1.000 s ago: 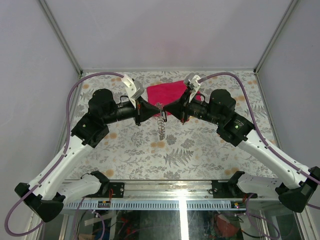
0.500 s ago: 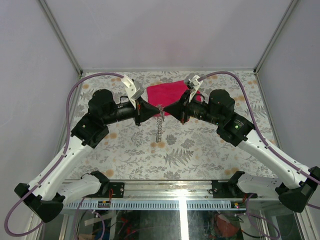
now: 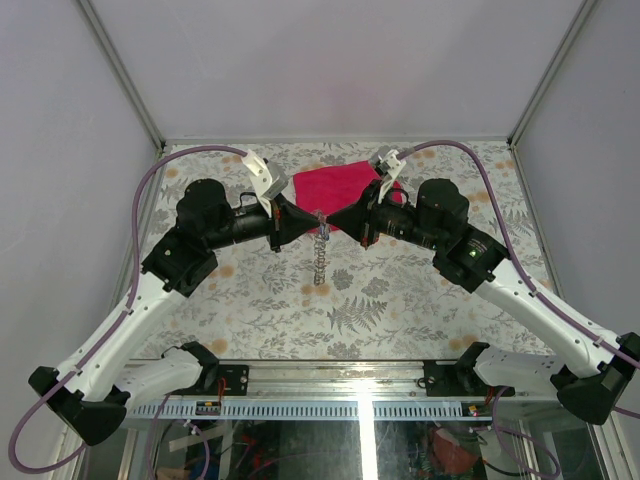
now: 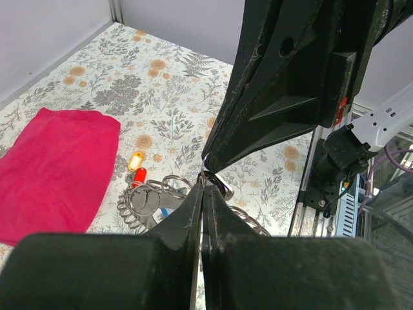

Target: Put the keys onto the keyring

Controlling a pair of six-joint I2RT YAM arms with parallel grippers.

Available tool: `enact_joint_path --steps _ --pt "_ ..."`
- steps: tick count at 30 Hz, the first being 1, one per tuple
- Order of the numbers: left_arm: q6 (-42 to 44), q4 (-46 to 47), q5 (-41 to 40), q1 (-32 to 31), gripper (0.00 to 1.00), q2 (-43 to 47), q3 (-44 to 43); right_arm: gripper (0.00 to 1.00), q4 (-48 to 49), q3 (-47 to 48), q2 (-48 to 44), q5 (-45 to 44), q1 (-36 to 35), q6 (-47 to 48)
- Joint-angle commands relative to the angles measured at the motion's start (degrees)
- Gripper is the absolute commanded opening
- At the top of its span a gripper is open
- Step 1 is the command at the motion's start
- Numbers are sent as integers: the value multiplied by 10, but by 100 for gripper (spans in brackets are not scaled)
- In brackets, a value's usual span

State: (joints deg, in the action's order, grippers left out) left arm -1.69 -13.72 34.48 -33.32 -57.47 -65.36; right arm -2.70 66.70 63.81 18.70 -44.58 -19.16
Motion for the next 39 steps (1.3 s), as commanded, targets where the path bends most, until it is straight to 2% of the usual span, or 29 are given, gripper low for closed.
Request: enact_joint_path --steps 1,26,39 --pt "0 52 -6 2 0 23 -3 0 -9 10 6 -18 2 -14" --pt "1 57 5 2 0 22 2 0 67 -20 17 36 2 -64" --pt "2 56 3 1 0 30 4 0 47 -24 8 -2 2 -75"
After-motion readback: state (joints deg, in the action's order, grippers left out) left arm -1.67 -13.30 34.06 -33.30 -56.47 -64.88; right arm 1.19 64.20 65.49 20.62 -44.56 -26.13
